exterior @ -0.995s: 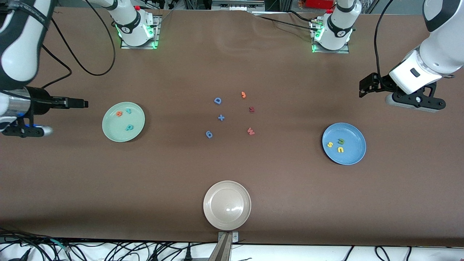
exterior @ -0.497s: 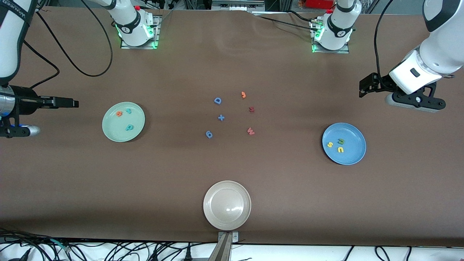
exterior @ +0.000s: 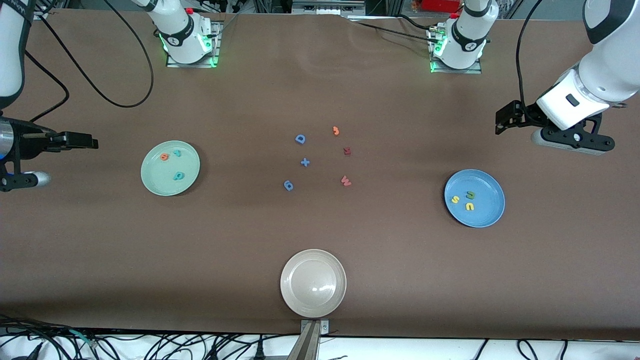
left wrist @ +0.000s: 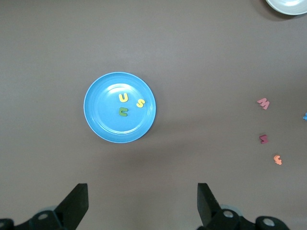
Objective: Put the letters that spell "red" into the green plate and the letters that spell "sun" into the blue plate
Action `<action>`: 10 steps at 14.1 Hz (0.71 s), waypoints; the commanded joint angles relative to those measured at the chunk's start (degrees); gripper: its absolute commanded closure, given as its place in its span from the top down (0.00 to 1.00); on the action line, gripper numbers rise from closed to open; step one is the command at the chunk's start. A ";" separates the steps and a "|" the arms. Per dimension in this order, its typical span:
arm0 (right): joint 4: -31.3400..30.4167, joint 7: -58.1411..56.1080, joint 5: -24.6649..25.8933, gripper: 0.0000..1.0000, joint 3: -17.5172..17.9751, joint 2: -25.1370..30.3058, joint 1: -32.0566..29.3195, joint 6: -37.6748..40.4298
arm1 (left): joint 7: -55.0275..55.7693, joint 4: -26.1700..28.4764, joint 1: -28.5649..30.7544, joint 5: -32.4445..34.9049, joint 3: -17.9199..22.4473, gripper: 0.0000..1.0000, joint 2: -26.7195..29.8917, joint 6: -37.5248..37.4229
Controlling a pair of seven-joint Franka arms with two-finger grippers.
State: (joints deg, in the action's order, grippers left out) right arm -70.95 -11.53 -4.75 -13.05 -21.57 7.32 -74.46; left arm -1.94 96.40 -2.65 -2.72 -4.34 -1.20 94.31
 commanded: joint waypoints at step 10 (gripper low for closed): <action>-16.51 5.73 6.85 0.99 16.30 11.73 -10.40 -14.74 | -1.14 -1.21 0.02 -0.27 0.03 1.00 -0.47 -0.80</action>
State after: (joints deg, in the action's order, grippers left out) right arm -82.35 -6.24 0.81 2.03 -13.70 -2.65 -86.77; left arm -1.94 96.40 -2.65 -2.72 -4.34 -1.20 94.31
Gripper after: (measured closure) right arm 0.004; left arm 0.000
